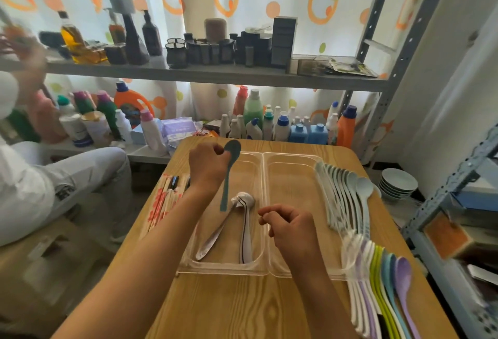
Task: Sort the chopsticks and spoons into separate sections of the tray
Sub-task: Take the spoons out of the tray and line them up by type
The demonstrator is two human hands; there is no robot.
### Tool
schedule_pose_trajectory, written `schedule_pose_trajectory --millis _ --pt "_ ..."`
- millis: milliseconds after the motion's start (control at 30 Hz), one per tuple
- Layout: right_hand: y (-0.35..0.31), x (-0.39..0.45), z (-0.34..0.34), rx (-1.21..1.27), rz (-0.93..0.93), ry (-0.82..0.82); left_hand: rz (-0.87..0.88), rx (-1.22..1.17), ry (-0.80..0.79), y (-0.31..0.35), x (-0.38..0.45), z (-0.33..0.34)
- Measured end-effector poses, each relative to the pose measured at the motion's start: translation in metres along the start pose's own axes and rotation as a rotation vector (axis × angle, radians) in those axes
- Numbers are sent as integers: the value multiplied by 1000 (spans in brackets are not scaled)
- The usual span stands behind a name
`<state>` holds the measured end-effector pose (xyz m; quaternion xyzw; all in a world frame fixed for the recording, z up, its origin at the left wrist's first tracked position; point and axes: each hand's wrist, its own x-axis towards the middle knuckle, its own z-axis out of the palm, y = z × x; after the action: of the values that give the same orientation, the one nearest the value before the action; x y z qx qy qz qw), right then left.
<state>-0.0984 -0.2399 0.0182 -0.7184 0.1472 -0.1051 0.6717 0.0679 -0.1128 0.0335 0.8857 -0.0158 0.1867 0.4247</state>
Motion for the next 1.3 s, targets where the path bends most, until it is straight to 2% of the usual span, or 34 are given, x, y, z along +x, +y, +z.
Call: schedule_pose_trajectory --millis 100,200,333,500,667,833,933,1100,1300 --pt "-2 -3 15 0 -24 -23 24 -108 92 15 -6 -17" --pt "-3 -3 28 -76 -137 12 10 -175 81 29 -16 -31" --pt "-15 -3 28 -182 -292 114 -35 -221 -28 48 -33 -48" --pt "-25 -10 17 -233 -357 165 -79 -224 -190 68 -60 -53" --pt "-23 -28 -9 -321 -453 266 -1 -190 -228 89 -91 -41" --pt "-17 -43 -55 -370 -494 413 137 -196 -482 128 -123 -19" --pt "-6 -50 -93 -353 -420 484 247 -167 -646 146 -138 -3" --pt "24 -68 -159 -347 -178 517 374 -149 -731 161 -161 22" --pt "58 -89 -205 -447 86 611 383 -173 -772 169 -175 46"
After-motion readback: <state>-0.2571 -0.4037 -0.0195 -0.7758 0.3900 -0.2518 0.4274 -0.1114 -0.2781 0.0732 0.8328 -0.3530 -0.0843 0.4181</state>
